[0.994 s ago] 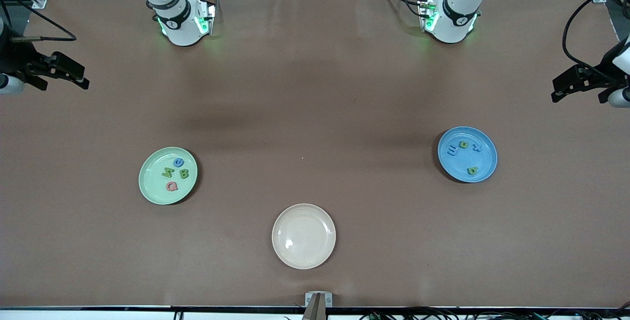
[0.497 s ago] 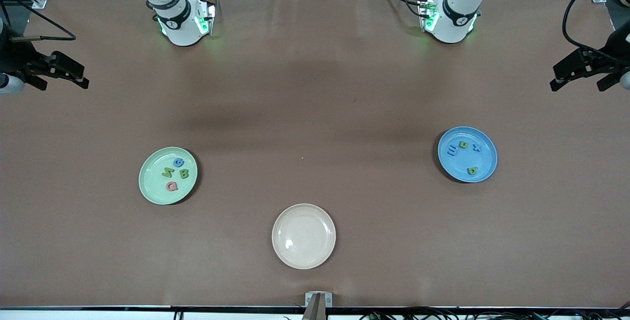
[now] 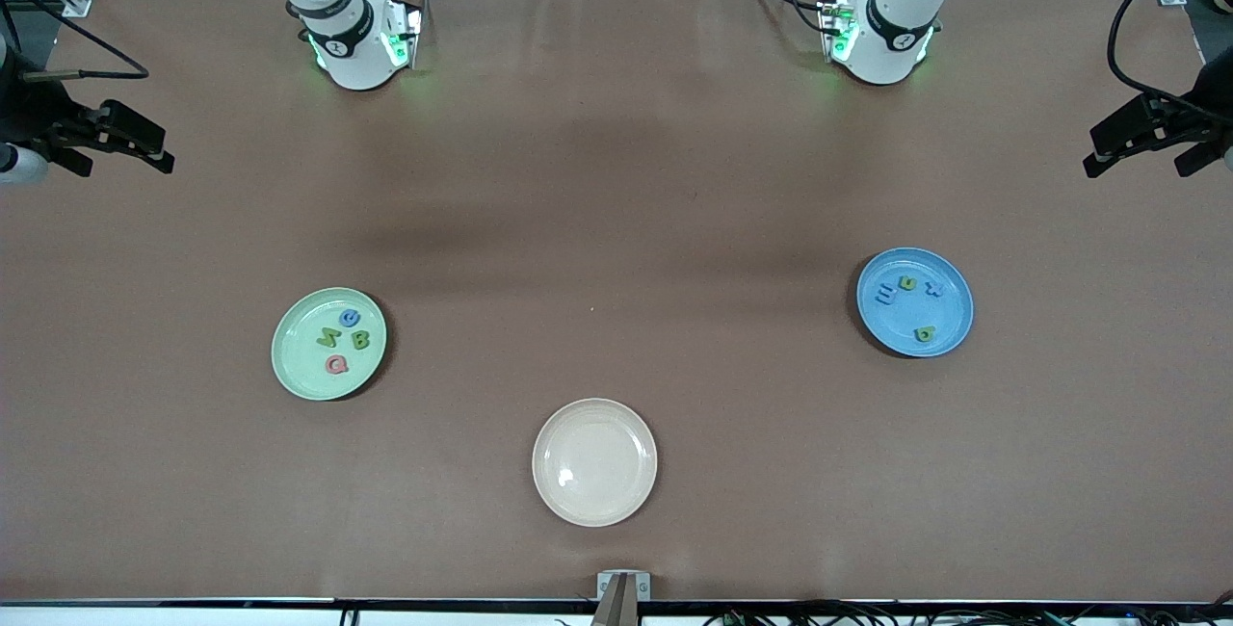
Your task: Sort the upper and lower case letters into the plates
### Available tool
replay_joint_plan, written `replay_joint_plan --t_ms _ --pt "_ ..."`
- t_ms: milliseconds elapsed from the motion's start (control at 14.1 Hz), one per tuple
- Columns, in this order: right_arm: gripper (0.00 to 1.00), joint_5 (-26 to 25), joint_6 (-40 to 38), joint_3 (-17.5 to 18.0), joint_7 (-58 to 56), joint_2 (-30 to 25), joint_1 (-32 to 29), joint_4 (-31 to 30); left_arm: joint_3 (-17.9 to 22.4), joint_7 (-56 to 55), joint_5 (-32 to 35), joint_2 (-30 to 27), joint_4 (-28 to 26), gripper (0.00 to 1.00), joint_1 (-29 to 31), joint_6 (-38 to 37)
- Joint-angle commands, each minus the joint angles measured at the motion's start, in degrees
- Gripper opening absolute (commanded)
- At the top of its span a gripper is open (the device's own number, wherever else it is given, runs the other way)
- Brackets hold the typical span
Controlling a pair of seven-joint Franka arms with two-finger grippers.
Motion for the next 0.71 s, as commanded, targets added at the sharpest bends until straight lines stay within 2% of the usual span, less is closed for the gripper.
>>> replay_joint_plan --t_ms 0,639 --pt "1.00 -0.3 0.3 0.5 -0.8 -1.7 -0.8 -1.6 -0.1 0.6 -0.8 -0.2 0.3 1.00 0.4 -0.8" --pt "1.00 -0.3 0.3 0.5 -0.8 -0.9 -0.9 -0.1 -0.1 0.6 -0.7 -0.2 0.3 1.00 0.3 -0.8"
